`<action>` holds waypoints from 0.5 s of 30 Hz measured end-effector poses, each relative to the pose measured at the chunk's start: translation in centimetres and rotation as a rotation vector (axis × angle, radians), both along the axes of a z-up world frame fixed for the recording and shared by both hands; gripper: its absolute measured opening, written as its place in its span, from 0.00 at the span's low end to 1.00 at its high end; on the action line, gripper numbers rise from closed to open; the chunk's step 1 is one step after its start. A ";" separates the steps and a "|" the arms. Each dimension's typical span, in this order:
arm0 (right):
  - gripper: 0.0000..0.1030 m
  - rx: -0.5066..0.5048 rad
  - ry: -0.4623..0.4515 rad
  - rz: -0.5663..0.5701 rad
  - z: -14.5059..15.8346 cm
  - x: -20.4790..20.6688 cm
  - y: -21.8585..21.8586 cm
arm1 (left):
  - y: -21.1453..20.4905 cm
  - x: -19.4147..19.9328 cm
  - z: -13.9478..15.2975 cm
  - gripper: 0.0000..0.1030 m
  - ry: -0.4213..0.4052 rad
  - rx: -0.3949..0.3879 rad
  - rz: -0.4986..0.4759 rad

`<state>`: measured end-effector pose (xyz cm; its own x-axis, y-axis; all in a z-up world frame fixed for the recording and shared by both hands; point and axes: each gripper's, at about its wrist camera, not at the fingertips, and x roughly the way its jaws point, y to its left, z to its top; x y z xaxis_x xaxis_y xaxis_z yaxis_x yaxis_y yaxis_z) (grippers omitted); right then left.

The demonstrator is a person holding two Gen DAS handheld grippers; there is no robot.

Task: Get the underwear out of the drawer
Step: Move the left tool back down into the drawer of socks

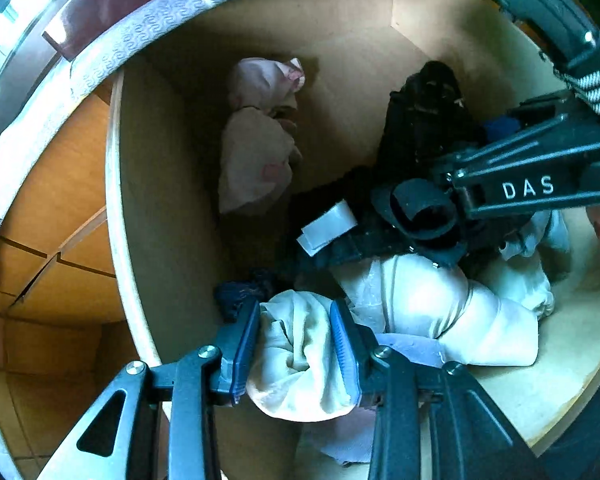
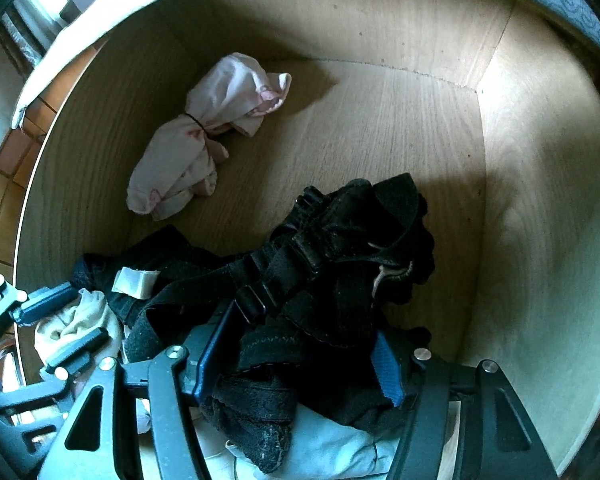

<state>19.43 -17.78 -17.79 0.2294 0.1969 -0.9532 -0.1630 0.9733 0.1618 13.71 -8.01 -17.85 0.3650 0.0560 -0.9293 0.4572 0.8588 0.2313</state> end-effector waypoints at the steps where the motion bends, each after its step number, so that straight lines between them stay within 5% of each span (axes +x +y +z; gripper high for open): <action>1: 0.62 0.001 -0.001 0.000 -0.1 0.0 0.0 | -0.1 -0.2 0.1 0.32 0.000 -0.014 0.003; 8: 0.57 0.039 -0.041 -0.053 0.9 -0.3 -1.7 | 0.9 -0.8 1.4 0.32 -0.014 -0.158 0.026; 11: 0.55 0.016 -0.055 -0.054 1.2 -0.5 -2.1 | 0.7 -0.7 0.8 0.25 0.114 -0.297 0.000; 13: 0.55 0.015 -0.051 -0.055 1.2 -0.4 -2.1 | 0.1 -0.7 0.7 0.25 0.092 -0.247 -0.017; 15: 0.55 0.015 -0.050 -0.055 1.2 -0.4 -2.1 | 0.1 0.2 1.7 0.25 0.083 -0.281 -0.010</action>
<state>18.99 -19.87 -16.57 0.2878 0.1966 -0.9373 -0.1176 0.9786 0.1691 13.88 -7.91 -16.12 0.2864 -0.2116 -0.9345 0.4738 0.8790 -0.0538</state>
